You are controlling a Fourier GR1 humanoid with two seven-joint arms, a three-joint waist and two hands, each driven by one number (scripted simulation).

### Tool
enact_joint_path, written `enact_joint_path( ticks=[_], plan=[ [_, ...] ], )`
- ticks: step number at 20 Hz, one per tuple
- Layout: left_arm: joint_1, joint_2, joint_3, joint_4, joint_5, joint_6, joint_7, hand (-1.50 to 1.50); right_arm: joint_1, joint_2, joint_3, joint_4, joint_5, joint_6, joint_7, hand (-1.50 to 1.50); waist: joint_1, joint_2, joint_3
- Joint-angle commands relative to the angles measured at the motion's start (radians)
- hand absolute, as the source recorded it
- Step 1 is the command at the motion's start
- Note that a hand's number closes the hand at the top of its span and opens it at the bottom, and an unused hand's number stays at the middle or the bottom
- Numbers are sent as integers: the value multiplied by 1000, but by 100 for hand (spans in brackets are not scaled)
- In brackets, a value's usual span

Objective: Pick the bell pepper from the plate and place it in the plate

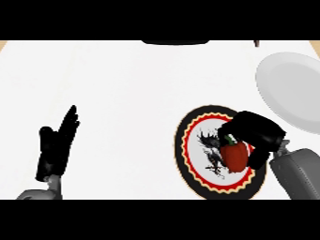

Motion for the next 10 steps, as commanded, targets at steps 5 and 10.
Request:
enact_joint_path(
  ticks=[5,10],
  plan=[
    [2,-20,-14,7,-19,20,0,0,-137,133,-316,120,6,-185,451,150,10,4,1],
    [24,3,7,0,3,-17,-36,0,-184,121,-376,68,-4,-269,478,150,4,-1,1]
  ],
)
